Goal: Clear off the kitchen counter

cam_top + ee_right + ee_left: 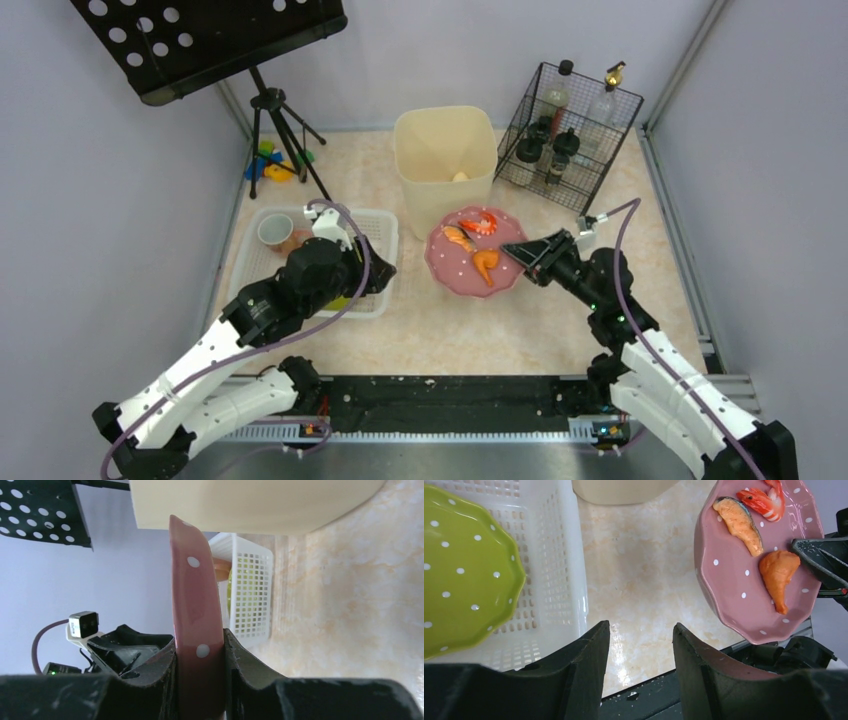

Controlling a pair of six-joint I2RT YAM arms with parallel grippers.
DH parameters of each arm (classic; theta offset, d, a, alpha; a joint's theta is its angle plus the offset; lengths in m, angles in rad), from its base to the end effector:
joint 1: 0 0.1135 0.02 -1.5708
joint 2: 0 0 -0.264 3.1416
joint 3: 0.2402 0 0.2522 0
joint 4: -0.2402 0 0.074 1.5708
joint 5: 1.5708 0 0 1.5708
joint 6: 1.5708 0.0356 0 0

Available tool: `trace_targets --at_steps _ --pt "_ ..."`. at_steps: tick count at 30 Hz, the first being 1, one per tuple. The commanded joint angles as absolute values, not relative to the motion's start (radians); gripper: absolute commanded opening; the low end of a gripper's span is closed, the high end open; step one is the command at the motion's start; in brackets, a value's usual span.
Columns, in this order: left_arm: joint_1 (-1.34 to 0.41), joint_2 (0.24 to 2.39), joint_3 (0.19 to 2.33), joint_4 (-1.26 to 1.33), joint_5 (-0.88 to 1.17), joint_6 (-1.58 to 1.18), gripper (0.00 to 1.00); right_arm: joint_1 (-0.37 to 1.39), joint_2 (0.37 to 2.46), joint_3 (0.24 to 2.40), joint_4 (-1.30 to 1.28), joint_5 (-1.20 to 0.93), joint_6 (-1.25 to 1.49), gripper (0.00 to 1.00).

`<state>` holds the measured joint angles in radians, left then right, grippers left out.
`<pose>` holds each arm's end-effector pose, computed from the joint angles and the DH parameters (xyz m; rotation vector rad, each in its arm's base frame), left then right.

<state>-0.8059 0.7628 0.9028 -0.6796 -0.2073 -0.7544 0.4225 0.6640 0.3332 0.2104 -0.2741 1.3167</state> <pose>0.1138 -0.1080 0.3336 -0.0722 2.1796 -0.7069 0.1518 0.0788 0.2404 0.6199 1.8368 1.4743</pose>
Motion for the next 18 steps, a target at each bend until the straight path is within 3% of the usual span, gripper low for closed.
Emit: trace_targets --at_steps 1,18 --pt "-0.805 0.722 0.953 -0.702 -0.243 -0.737 0.54 0.425 0.670 0.500 0.355 -0.328 1.388 0.00" --pt "-0.806 0.693 0.936 -0.686 -0.219 -0.746 0.54 0.435 0.851 0.849 0.285 -0.313 1.438 0.00"
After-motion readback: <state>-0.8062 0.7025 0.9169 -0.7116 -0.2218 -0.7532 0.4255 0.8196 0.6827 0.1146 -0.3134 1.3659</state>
